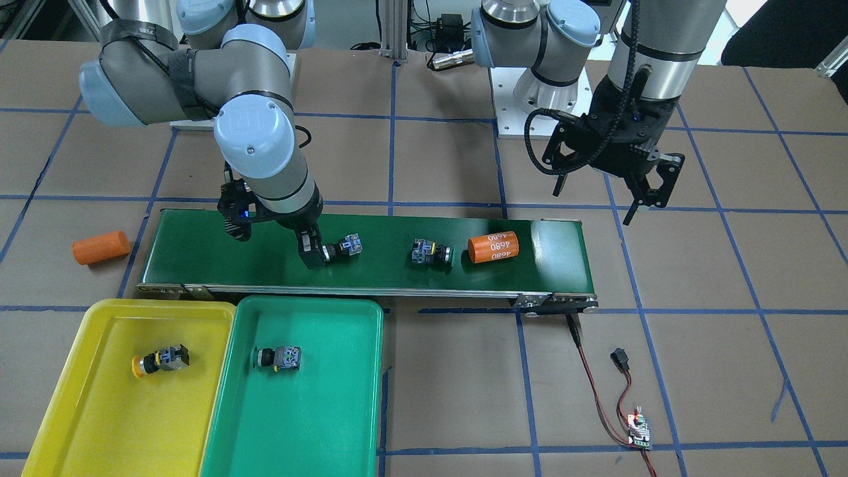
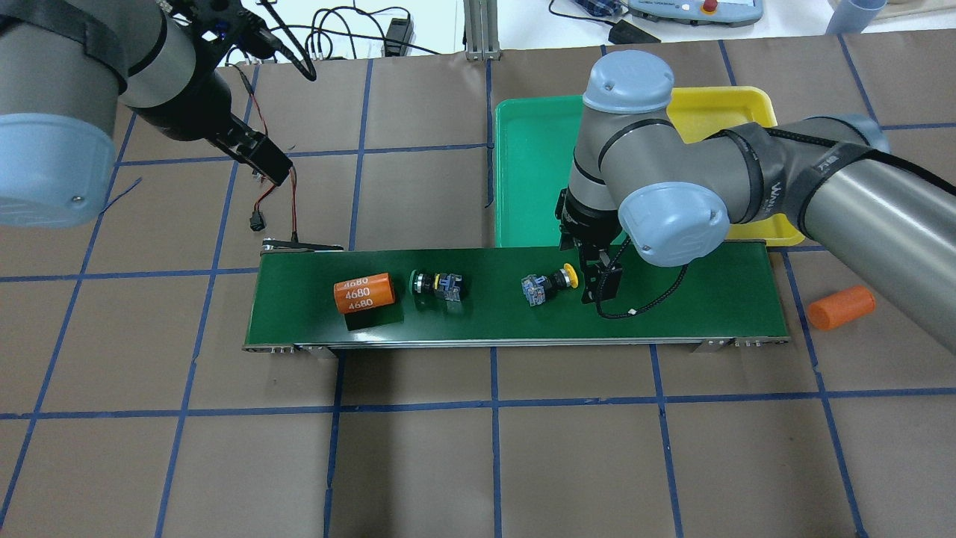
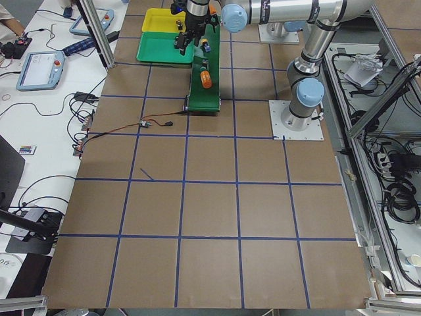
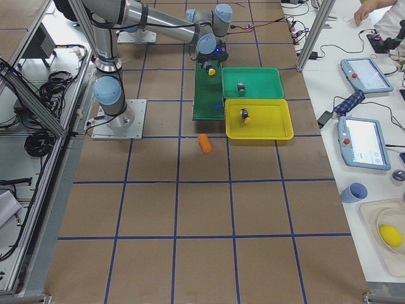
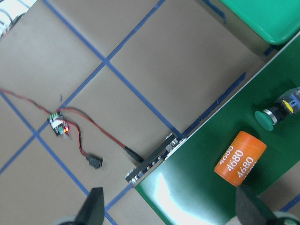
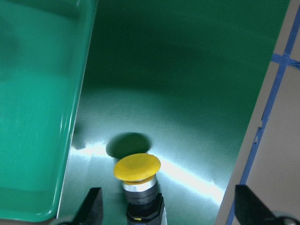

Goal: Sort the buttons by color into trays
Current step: 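Lift the left gripper away while the right gripper grasps a yellow button, then carry the yellow button into the yellow tray and open the right gripper, then move the right gripper back down to the belt over a green button, then grasp the green button and drop it into the green tray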

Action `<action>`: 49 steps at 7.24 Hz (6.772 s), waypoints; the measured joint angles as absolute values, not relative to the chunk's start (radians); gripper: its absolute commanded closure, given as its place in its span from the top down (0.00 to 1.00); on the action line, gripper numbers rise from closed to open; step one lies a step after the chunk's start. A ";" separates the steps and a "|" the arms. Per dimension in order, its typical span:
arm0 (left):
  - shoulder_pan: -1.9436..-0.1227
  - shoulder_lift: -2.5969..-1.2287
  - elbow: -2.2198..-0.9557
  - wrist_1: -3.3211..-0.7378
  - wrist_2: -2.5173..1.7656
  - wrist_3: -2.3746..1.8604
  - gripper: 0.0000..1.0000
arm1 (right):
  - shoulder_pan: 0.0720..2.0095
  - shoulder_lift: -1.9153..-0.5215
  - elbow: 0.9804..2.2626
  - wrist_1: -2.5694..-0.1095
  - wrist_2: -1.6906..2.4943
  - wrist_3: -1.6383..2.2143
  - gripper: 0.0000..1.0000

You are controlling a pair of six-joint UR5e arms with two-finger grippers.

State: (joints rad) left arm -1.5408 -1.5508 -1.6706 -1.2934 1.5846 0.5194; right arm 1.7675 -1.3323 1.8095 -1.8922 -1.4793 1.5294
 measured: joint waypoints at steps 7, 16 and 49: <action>-1.553 -1.542 -1.668 -1.349 1.591 -0.049 1.00 | 1.774 -1.279 1.833 -1.942 -1.472 1.533 0.21; -1.552 -1.536 -1.670 -1.352 1.594 -0.051 1.00 | 1.524 -1.313 1.741 -1.995 -1.508 1.277 0.00; -1.552 -1.540 -1.672 -1.353 1.594 -0.049 1.00 | 1.701 -1.331 1.945 -2.042 -1.501 1.490 0.11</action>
